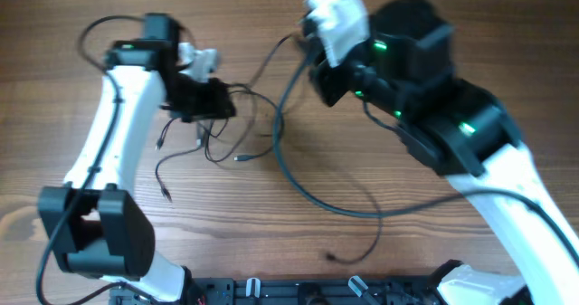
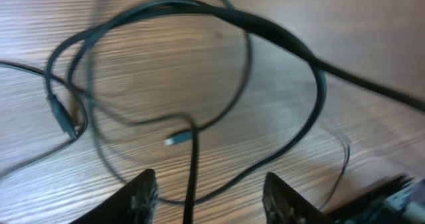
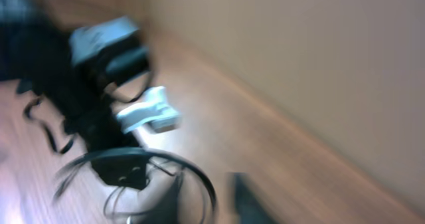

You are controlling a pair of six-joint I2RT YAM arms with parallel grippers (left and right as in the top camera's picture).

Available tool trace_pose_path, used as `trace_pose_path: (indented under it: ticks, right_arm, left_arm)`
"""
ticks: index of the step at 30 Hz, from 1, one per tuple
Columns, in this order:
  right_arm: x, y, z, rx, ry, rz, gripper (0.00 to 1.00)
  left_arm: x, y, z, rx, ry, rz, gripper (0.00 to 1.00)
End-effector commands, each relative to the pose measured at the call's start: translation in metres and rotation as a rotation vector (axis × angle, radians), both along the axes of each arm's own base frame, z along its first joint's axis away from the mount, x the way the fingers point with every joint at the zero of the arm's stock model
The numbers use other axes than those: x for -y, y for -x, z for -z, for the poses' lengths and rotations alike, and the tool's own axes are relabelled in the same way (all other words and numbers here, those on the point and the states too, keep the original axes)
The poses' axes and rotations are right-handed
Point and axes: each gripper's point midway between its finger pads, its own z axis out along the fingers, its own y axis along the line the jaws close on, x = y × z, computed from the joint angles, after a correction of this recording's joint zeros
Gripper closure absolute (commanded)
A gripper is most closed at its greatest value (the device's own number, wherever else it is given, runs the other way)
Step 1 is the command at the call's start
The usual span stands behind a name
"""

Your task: Untangle cables

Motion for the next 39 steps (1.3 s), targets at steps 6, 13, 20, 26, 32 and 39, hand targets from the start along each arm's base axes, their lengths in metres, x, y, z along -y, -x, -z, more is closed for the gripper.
trace_pose_path:
  ticks: [6,13,20,26,32,39]
  right_arm:
    - [0.064,0.048,0.106,-0.37,0.427,0.05,0.0]
    - [0.04,0.092,0.125,-0.59,0.355,-0.157,0.0]
    - [0.016,0.055,0.205,-0.746,0.459,-0.147,0.0]
    - [0.002,0.019,0.271,-0.804,0.504,-0.061,0.0]
    - [-0.025,-0.019,0.291,-0.802,0.349,0.088,0.0]
    - [-0.038,-0.057,0.315,-0.884,0.131,0.409,0.0]
  left_arm:
    - [-0.012,0.001,0.012,0.011,-0.193,0.012,0.45]
    - [-0.17,0.004,0.001,-0.007,-0.72,-0.757,0.21]
    - [-0.21,0.054,0.015,-0.295,-0.443,-0.974,0.24]
    - [-0.116,0.028,0.002,-0.229,0.046,-0.489,0.23]
    - [-0.088,0.02,0.003,-0.197,0.035,-0.391,0.23]
    - [-0.091,0.009,0.003,-0.165,0.031,-0.428,0.22]
